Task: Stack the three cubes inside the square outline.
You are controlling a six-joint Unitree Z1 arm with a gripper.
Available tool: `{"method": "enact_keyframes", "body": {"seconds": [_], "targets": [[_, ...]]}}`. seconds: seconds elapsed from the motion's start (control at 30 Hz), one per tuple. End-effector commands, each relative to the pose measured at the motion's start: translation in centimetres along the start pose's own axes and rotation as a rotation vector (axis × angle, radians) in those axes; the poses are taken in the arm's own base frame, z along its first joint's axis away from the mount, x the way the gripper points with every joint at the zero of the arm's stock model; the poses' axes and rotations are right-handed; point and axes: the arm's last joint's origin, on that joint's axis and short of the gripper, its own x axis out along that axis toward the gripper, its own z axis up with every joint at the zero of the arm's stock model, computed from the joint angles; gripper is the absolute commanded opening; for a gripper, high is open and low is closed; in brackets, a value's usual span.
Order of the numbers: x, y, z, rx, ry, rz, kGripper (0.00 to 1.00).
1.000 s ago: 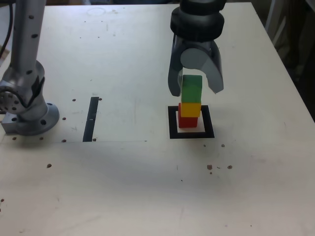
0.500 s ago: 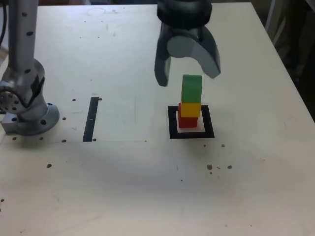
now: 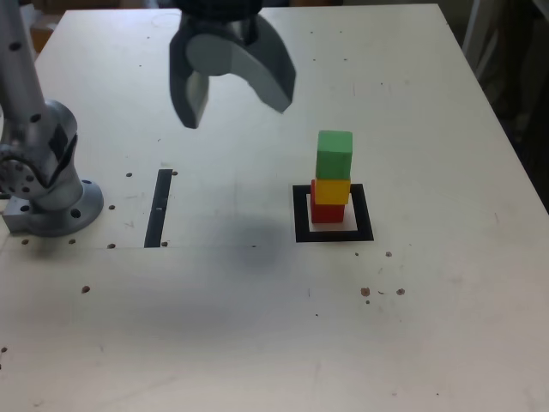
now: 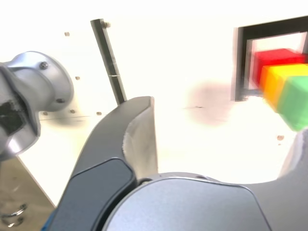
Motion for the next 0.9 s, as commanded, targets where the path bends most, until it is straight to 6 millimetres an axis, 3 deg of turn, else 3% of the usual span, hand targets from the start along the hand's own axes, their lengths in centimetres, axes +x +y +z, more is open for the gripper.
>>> {"method": "enact_keyframes", "body": {"seconds": [0.0,0.27,0.47,0.87], "targets": [[1.2,-0.1,-1.8,-0.004,0.018,0.001,1.0],[5.2,-0.3,-4.2,-0.013,0.067,-0.011,1.0],[8.0,-0.1,-4.7,-0.033,0.099,-0.027,0.99],[11.5,-0.2,-5.3,-0.047,0.114,-0.037,0.99]]}}
